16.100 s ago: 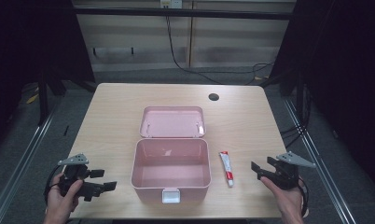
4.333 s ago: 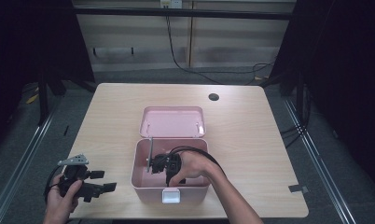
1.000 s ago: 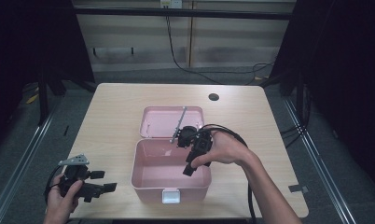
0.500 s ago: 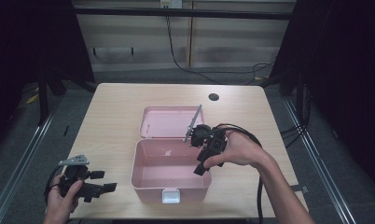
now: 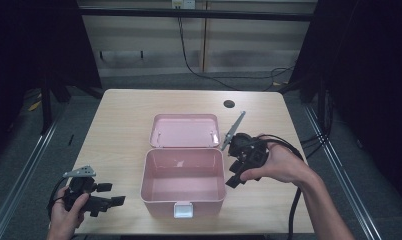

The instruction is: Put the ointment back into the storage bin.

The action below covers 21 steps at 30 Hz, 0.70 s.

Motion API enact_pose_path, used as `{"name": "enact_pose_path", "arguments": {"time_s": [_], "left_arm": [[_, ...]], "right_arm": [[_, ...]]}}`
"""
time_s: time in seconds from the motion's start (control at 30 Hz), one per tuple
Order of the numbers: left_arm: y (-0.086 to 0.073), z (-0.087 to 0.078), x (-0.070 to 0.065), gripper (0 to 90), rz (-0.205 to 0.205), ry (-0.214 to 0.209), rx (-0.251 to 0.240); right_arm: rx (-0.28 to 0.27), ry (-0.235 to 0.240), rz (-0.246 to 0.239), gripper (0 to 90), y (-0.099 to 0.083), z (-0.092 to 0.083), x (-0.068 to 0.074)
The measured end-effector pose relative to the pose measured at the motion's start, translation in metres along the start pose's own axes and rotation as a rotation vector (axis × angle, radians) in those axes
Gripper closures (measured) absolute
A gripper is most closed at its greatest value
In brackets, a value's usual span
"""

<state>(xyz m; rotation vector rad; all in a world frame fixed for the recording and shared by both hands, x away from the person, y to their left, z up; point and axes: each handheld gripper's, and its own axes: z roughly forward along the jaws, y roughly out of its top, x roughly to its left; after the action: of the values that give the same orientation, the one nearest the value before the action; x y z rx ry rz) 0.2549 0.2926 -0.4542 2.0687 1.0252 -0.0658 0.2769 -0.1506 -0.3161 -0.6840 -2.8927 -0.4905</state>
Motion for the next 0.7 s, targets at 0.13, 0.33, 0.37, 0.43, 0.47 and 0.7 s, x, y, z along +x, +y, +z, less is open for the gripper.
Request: {"name": "enact_pose_path", "arguments": {"time_s": [0.13, 0.33, 0.37, 0.43, 0.47, 0.7], "left_arm": [[0.000, 0.000, 0.000, 16.5, -0.003, 0.002, 0.001], [0.000, 0.000, 0.000, 16.5, -0.005, 0.003, -0.001], [0.000, 0.000, 0.000, 16.5, -0.003, 0.001, 0.000], [0.000, 0.000, 0.000, 16.5, 0.000, 0.003, -0.001], [0.000, 0.000, 0.000, 16.5, 0.000, 0.003, -0.001], [0.000, 0.000, 0.000, 16.5, 0.000, 0.003, 0.002]], "right_arm": [[-0.006, -0.005, 0.014, 49.6, -0.012, 0.004, -0.001], [-0.002, -0.007, 0.051, 49.6, -0.033, 0.018, -0.006], [-0.002, -0.003, 0.054, 49.6, -0.036, 0.020, -0.007], [-0.004, -0.005, 0.059, 49.4, -0.041, 0.024, -0.008], [-0.004, -0.005, 0.059, 49.4, -0.041, 0.024, -0.008], [-0.007, -0.015, 0.099, 48.9, -0.065, 0.042, -0.015]]}}
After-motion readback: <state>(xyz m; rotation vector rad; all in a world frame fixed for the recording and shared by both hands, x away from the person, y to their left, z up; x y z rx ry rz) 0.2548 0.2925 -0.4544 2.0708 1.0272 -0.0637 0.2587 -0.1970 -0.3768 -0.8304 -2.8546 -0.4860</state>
